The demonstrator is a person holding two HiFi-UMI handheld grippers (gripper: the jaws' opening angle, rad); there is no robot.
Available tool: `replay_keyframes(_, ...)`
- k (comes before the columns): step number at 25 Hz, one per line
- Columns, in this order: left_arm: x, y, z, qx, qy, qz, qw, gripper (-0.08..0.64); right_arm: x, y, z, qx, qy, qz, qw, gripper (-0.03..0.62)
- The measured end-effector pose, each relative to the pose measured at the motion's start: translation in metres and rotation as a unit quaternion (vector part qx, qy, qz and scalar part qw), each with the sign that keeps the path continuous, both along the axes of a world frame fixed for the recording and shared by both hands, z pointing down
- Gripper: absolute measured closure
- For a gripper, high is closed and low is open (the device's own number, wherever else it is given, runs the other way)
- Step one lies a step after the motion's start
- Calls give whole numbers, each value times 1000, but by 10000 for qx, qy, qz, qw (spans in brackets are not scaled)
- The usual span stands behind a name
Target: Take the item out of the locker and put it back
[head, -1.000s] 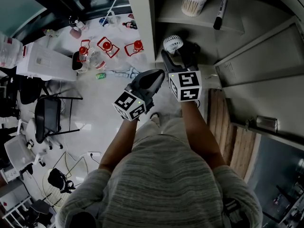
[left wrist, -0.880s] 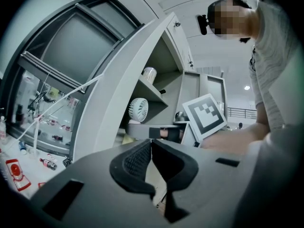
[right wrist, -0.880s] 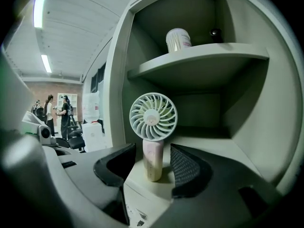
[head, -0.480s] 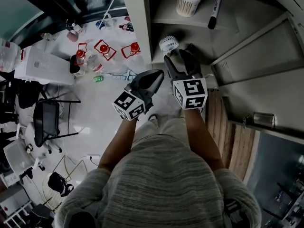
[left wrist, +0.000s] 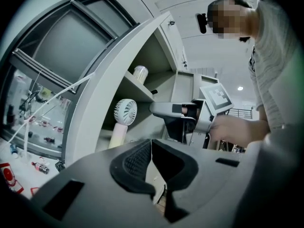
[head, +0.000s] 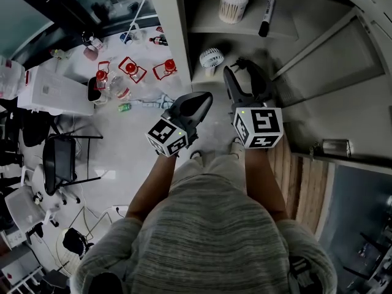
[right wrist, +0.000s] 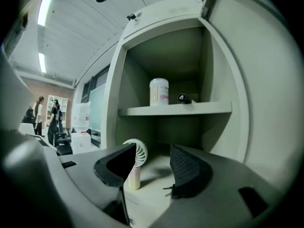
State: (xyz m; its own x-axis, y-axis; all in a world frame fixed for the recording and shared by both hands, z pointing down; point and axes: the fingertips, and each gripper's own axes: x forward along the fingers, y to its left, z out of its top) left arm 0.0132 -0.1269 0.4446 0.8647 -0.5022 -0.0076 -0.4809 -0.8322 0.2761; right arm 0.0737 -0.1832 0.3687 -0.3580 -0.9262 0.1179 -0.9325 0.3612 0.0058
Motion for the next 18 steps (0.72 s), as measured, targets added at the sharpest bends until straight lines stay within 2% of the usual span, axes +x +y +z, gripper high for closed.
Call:
replay_keyframes(9,6,3,-10,110,-12,143,9998,551,31,-9,-48,631,202,732,9951,370)
replay_keyframes(13,7,5,-12,127,-30,176,9998,551,39,-17,-76,1054,331,1036,9885,370)
replay_keyframes(18,6,7,-12,135,-60,192,9997,551,41,-30,-100,1415,772,1287,9785,371)
